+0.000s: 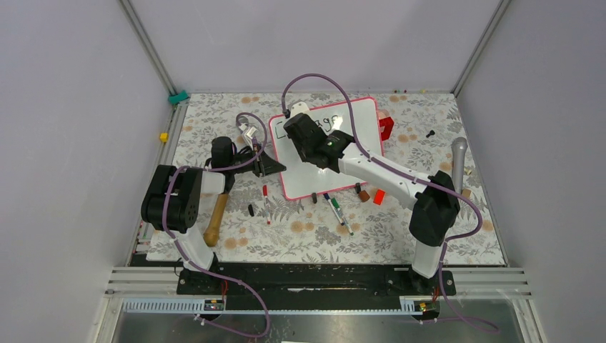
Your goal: Write a sentence on the whiteboard
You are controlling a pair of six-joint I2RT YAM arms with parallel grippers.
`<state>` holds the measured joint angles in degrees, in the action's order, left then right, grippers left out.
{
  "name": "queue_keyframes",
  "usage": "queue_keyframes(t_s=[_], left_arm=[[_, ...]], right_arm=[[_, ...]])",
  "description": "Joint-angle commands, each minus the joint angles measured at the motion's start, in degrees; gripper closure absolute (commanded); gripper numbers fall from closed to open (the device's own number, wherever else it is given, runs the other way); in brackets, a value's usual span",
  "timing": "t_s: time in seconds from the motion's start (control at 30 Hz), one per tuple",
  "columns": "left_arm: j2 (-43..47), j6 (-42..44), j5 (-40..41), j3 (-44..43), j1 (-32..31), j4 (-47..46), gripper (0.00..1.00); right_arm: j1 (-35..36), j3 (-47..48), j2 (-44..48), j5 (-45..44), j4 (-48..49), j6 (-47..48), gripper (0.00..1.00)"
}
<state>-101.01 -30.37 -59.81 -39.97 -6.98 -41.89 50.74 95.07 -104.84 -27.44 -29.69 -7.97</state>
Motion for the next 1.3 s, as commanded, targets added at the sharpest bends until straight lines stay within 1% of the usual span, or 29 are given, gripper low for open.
queue_keyframes(t_s=[0.0,0.37,0.7,0.93,1.03,1.27], left_arm=[[-0.8,0.6,2.0,0.9,1.5,-0.9,1.00],[-0.8,0.6,2.0,0.8,1.5,-0.9,1.00],[-0.6,0.7,2.0,0.9,1.5,-0.9,1.00],[-0.8,0.6,1.9,0.8,1.5,-1.1,1.00],[-0.7,0.5,1.8,0.9,1.5,-1.3,1.00],[-1.0,0.0,1.6,0.9,1.5,-2.0,1.00]], right_arm=[[-1.3,-0.4,1.5,-1.3,-0.7,-0.9,1.00],[-1.3,-3.7,2.6,0.8,-1.1,-1.9,1.00],[-1.2,-4.8,3.2,2.9,-1.1,-2.4,1.00],[-1.2,-5.3,5.6,2.3,-1.1,-2.4,1.00],[-1.2,-5.8,8.0,2.3,0.4,-2.1,1.00],[-1.4,-13.3,15.0,1.0,9.0,0.0,1.00]])
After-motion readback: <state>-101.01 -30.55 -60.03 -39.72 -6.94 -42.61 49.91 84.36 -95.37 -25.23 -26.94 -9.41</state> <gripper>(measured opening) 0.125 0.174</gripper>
